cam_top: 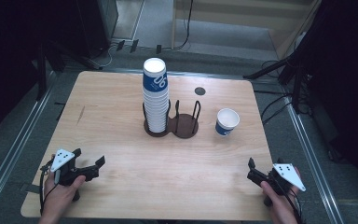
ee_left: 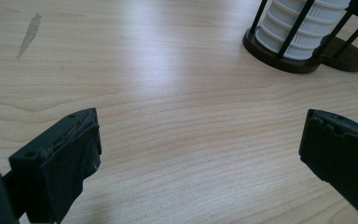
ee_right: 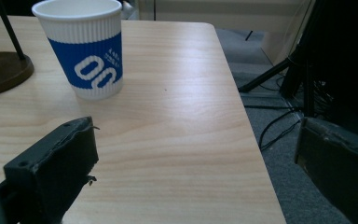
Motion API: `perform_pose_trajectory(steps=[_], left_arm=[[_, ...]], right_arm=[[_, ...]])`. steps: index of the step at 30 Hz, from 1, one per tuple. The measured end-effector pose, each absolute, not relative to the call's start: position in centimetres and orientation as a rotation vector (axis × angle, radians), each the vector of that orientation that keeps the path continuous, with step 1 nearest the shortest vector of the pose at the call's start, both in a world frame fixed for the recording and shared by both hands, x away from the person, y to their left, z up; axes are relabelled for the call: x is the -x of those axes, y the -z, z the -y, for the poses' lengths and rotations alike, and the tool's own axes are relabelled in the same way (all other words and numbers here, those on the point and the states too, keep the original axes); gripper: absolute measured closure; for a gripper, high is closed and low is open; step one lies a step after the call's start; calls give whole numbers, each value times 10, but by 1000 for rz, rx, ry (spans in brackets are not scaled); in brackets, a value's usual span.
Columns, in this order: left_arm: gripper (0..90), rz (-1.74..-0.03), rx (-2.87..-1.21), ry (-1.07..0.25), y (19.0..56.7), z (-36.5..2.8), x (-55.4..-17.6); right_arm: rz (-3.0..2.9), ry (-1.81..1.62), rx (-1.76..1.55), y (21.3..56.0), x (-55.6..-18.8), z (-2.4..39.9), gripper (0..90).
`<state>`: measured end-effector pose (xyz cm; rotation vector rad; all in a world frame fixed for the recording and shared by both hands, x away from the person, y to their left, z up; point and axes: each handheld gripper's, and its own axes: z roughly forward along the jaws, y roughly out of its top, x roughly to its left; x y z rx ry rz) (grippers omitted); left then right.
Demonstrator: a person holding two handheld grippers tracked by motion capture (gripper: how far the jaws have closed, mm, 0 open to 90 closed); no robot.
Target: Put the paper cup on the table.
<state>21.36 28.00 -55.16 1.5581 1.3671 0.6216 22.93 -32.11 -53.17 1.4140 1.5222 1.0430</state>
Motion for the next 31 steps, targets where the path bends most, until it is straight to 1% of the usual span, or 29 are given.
perform_pose_trajectory(steps=[14,24,31], left_arm=[[0,-1370,-1554,-622,552,-280,-213],[0,-1373,-1544,-614,552,-281,-213],[0,-1381,-1551,-607,552,-281,-214]], right_arm=[[-1520,-1024,-1435,543,-207,336,0],[-1513,-1003,-1404,546,-198,334,0],[-1518,-1005,-1382,546,-198,331,0]])
